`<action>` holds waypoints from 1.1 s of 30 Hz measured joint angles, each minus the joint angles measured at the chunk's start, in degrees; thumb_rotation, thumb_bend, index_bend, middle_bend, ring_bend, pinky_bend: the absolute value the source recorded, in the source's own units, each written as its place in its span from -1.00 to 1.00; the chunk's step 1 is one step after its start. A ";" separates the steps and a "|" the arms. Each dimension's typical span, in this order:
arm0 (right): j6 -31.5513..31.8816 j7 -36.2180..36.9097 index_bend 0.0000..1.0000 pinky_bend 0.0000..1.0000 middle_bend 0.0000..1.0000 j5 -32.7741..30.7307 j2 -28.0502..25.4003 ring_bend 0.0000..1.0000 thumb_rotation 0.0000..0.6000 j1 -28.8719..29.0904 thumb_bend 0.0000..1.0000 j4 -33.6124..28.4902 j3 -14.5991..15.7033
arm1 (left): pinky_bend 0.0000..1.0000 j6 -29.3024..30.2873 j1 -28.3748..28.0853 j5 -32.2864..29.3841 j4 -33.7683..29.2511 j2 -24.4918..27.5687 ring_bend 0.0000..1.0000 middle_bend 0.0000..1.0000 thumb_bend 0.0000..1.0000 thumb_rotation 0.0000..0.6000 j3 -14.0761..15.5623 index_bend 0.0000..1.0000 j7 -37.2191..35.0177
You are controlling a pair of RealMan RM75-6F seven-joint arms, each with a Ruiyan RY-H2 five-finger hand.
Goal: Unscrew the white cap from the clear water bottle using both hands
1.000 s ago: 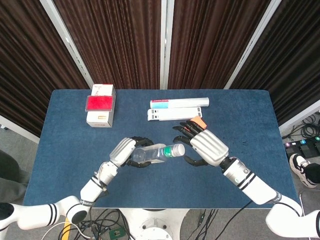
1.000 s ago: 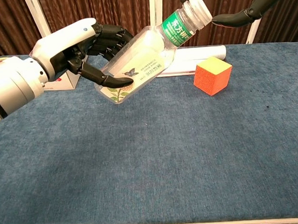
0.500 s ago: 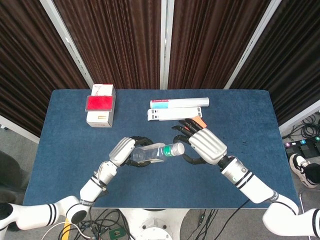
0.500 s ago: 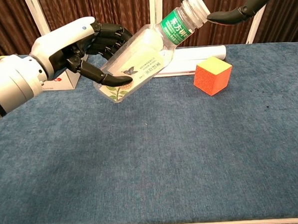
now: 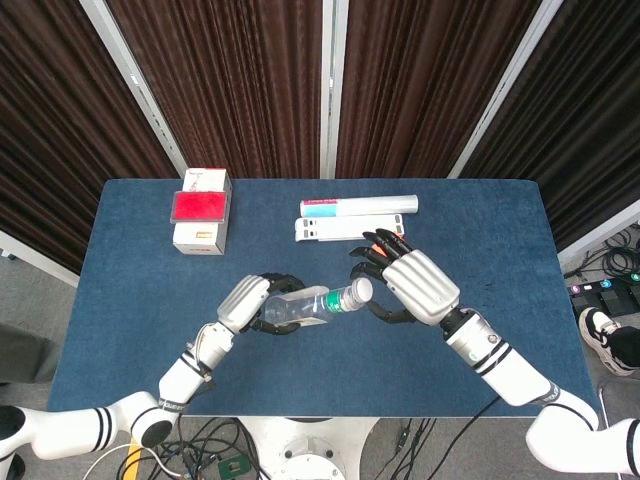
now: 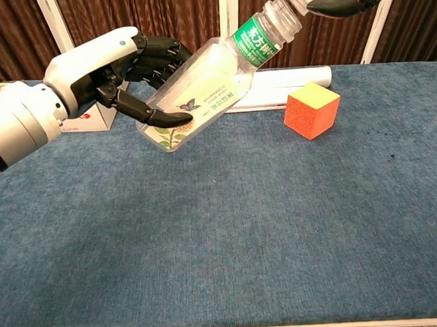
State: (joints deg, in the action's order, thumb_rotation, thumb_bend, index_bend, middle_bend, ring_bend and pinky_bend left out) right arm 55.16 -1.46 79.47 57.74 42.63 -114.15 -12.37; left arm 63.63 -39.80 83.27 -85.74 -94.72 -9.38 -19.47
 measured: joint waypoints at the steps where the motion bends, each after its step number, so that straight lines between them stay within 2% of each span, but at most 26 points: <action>1: 0.15 0.11 -0.04 -1.00 -0.63 0.11 -0.12 -1.00 1.00 -0.11 -0.23 -0.04 0.00 | -0.21 -0.01 0.03 -0.03 0.02 0.03 -0.21 0.00 -0.30 1.00 0.02 -0.02 -0.02; 7: 0.82 1.42 -0.04 -1.00 -0.64 0.55 -1.47 -1.00 1.00 -1.21 -0.23 -0.20 0.33 | -0.23 -0.66 0.23 -0.18 1.29 0.96 -0.21 0.00 -0.30 1.00 0.79 -0.02 1.48; 12: 0.04 3.17 -0.03 -1.00 -0.67 0.46 -3.18 -1.00 1.00 -2.43 -0.24 0.26 1.71 | -0.35 -1.99 0.58 -1.64 4.42 1.89 -0.25 -0.05 -0.31 1.00 2.00 -0.03 9.50; 15: -0.79 4.42 -0.02 -1.00 -0.67 0.46 -3.42 -1.00 1.00 -2.91 -0.24 1.07 2.52 | -0.43 -3.34 0.87 -3.83 6.13 2.19 -0.44 -0.22 -0.33 1.00 2.75 -0.16 17.28; 18: -1.70 5.58 -0.02 -1.00 -0.67 0.46 -3.25 -1.00 1.00 -3.09 -0.24 2.02 3.08 | -0.51 -5.28 1.06 -7.32 6.97 2.41 -0.65 -0.43 -0.43 1.00 3.35 -0.42 25.29; 23: -3.37 6.31 -0.04 -1.00 -0.68 0.64 -2.08 -1.00 1.00 -3.08 -0.24 3.81 4.18 | -0.60 -7.55 1.25 -14.19 7.11 2.37 -0.83 -0.66 -0.55 1.00 3.70 -0.71 36.07; 28: -6.40 6.20 -0.08 -1.00 -0.70 0.40 -0.03 -1.00 1.00 -2.28 -0.24 6.34 5.22 | -0.66 -7.10 2.10 -16.93 4.13 3.66 -0.87 -0.72 -0.59 1.00 3.43 -0.80 38.59; 33: -10.33 4.71 -0.15 -1.00 -0.73 -0.53 4.14 -1.00 1.00 -0.19 -0.24 10.50 5.95 | -0.69 -3.89 4.11 -17.03 -0.20 7.64 -0.87 -0.72 -0.59 1.00 3.43 -0.80 39.24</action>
State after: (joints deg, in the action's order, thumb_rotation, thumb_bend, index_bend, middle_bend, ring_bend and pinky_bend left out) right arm 44.83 3.25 78.95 61.88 42.44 -103.65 -6.42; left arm 59.74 -35.70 66.24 -85.93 -87.09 -5.94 19.77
